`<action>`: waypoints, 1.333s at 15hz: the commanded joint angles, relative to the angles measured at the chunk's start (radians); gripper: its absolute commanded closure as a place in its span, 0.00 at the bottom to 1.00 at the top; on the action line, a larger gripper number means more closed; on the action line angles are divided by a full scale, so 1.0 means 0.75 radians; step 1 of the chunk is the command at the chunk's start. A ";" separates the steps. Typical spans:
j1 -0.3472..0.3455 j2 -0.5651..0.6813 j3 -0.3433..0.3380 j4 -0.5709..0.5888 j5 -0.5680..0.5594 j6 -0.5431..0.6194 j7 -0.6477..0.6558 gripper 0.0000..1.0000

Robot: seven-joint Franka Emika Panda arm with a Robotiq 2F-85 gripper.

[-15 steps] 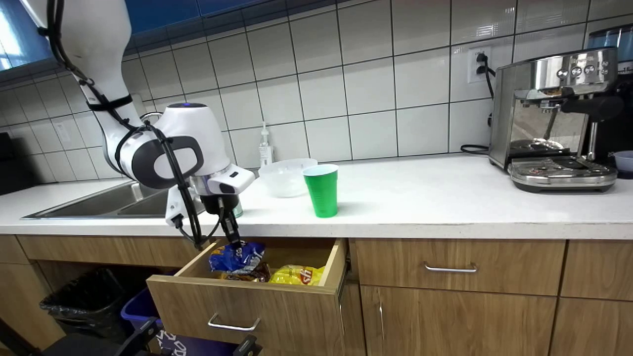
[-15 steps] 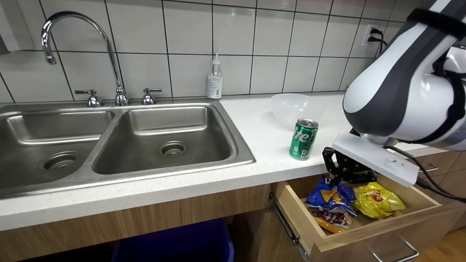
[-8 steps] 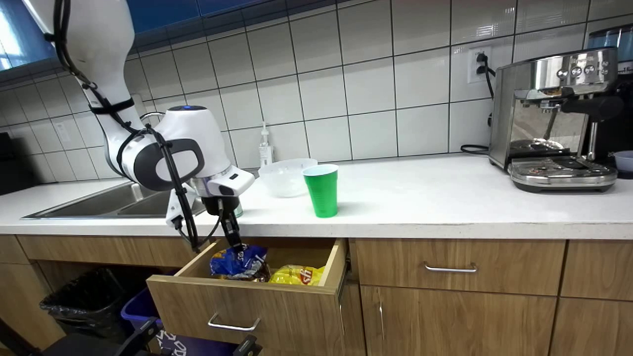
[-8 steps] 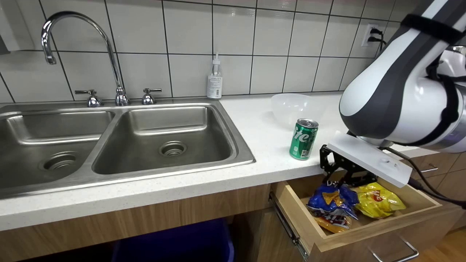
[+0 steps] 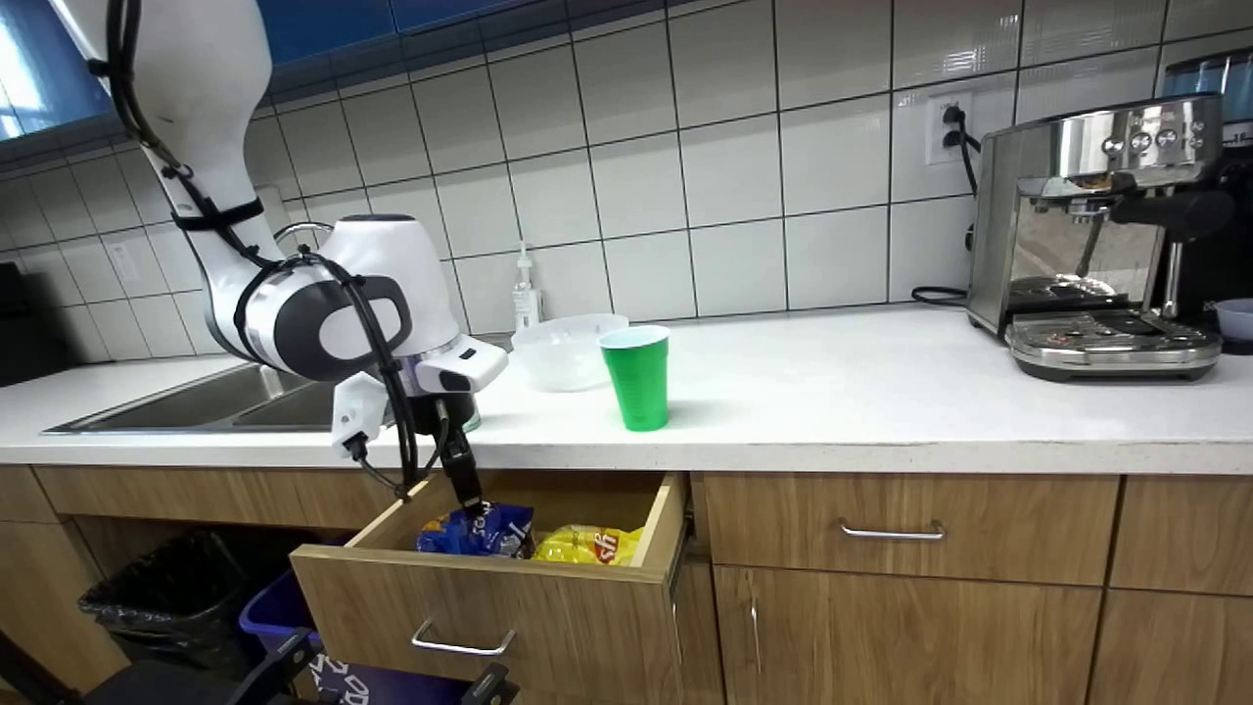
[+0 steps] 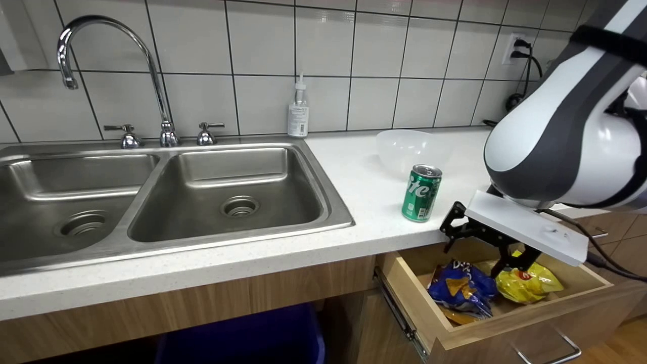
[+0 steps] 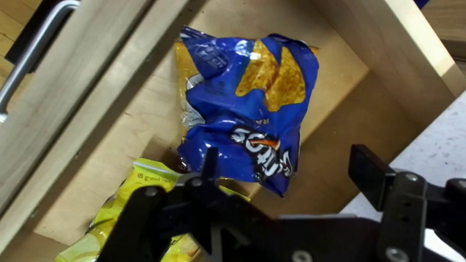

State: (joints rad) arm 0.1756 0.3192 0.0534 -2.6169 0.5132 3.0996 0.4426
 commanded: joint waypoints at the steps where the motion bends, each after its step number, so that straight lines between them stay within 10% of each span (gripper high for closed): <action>1: -0.070 -0.111 0.004 -0.067 -0.111 -0.115 -0.067 0.00; 20: -0.150 -0.330 -0.069 -0.106 -0.314 -0.431 -0.112 0.00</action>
State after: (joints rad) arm 0.0775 0.0730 -0.0118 -2.6969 0.2822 2.7785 0.3555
